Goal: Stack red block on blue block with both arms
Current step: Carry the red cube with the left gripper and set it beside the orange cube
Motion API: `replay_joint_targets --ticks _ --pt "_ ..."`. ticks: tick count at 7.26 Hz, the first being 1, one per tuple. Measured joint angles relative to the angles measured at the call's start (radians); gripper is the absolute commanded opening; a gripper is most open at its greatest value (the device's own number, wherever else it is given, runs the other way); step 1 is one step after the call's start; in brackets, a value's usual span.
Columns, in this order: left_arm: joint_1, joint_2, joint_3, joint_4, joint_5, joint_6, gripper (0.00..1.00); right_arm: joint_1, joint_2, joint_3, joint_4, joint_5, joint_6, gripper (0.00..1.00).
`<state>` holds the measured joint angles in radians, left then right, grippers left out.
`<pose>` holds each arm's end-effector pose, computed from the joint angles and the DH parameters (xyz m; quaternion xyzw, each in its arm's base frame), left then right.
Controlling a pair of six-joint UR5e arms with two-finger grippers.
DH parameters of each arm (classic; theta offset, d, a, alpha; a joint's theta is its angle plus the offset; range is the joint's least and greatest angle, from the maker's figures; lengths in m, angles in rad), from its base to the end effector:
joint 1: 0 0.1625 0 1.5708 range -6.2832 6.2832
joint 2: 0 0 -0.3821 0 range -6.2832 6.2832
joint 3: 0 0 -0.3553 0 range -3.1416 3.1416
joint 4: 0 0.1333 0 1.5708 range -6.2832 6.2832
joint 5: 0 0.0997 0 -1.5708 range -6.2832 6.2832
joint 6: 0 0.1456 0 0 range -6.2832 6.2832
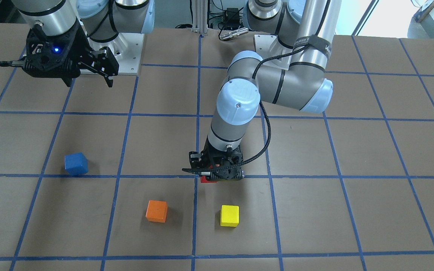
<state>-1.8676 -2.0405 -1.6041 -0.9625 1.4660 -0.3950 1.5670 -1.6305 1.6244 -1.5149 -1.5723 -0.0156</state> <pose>-0.3171 -0.5290 0.1984 0.0462 -0.9962 0.0317 0.0670 0.1315 -0.4253 0.3957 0.0059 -0.9997 -0.0249 0.0005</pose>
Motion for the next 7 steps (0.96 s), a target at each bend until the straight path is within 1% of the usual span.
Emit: replay_joint_targets --ticks 1,2,3,4,5,7 --pt "-0.025 -0.044 0.027 0.006 0.004 -0.011 0.21 0.0 0.0 0.0 -0.001 0.0 -0.003 1.0" --pt "-0.039 -0.07 0.034 0.011 0.006 -0.01 0.26 -0.002 0.001 0.0 -0.005 0.0 -0.004 1.0" --pt "-0.047 -0.086 0.033 0.013 0.008 -0.007 0.37 -0.004 0.002 0.0 -0.011 0.0 -0.005 1.0" --pt "-0.053 -0.096 0.032 0.014 0.013 0.003 0.79 -0.007 0.002 0.0 -0.014 0.0 -0.007 1.0" --pt "-0.056 -0.103 0.031 0.015 0.026 0.021 1.0 -0.008 0.003 0.0 -0.014 0.0 -0.008 1.0" --pt "-0.061 -0.098 0.034 0.018 0.059 0.04 1.0 -0.01 0.002 0.0 -0.012 0.0 -0.008 1.0"
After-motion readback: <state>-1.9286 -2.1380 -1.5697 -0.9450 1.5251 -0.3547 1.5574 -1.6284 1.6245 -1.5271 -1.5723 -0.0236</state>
